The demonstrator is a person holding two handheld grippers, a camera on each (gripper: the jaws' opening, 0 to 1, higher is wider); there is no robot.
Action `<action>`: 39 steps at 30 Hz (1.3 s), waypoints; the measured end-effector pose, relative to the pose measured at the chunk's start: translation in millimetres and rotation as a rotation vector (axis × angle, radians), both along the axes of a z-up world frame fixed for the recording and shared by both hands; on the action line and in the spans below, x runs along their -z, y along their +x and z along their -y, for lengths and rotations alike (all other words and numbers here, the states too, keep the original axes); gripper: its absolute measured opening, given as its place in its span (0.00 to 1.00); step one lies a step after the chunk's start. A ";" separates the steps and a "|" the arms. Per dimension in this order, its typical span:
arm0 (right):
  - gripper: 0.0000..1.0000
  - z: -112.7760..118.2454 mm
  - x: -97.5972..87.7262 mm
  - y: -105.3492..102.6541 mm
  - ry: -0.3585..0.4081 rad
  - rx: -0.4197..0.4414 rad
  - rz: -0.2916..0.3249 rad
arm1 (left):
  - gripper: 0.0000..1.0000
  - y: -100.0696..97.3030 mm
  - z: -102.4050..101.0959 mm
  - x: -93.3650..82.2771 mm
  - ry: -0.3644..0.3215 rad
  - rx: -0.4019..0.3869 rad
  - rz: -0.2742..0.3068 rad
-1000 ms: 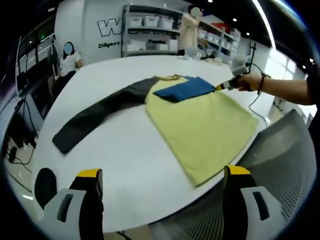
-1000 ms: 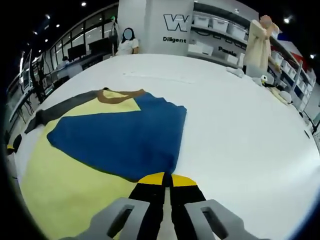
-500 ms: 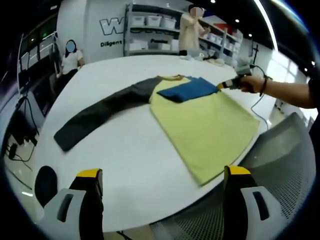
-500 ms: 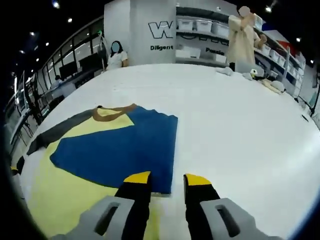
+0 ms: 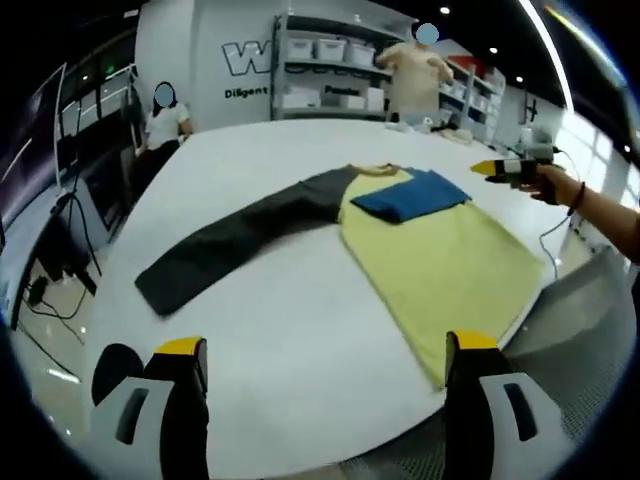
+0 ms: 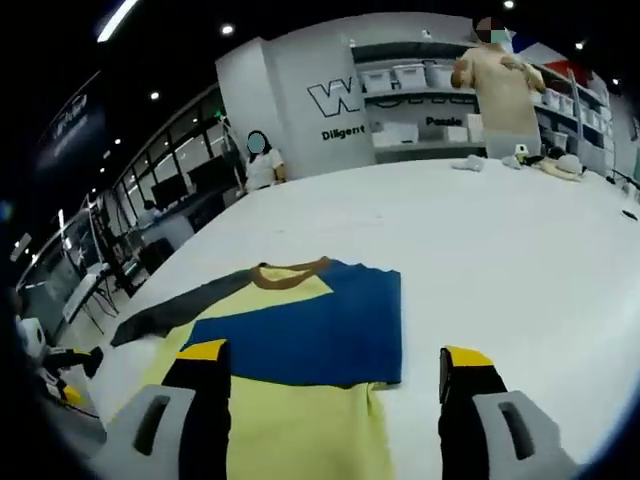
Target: Fold the garment on the visible template until the final outline fits inside the template.
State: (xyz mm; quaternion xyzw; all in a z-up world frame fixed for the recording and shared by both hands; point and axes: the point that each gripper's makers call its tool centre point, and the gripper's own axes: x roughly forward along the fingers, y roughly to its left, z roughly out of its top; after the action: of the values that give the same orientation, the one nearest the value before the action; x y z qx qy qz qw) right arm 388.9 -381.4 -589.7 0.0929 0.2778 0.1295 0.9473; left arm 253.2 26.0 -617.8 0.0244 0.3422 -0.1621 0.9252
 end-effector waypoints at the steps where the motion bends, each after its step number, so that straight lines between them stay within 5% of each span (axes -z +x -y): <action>1: 0.91 -2.8 -1.9 -3.9 0.005 -0.007 -0.001 | 0.94 4.1 -5.3 -1.1 0.001 -0.013 0.006; 15: 0.99 -13.6 -28.1 -30.3 -0.019 -0.055 0.031 | 0.91 40.9 -51.0 -6.7 0.008 -0.125 0.039; 23: 0.99 -20.3 -37.2 -47.3 -0.024 -0.095 0.032 | 0.86 57.3 -73.0 11.1 -0.024 -0.204 0.008; 32: 0.99 -32.9 -37.3 -71.6 -0.012 -0.180 0.017 | 0.73 63.2 -91.9 32.5 0.008 -0.258 -0.056; 36: 0.99 -32.6 -35.7 -79.0 -0.029 -0.197 0.013 | 0.65 67.8 -93.4 32.7 -0.088 -0.325 -0.051; 39: 0.99 -32.4 -38.5 -83.4 -0.023 -0.199 0.019 | 0.57 69.7 -100.3 35.1 -0.095 -0.358 -0.057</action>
State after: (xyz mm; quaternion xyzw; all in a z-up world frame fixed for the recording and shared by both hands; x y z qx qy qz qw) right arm 305.4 -349.0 -551.2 0.0529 0.2782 0.2207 0.9333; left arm 322.9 126.4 -652.9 -0.0854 0.3592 -0.0114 0.9293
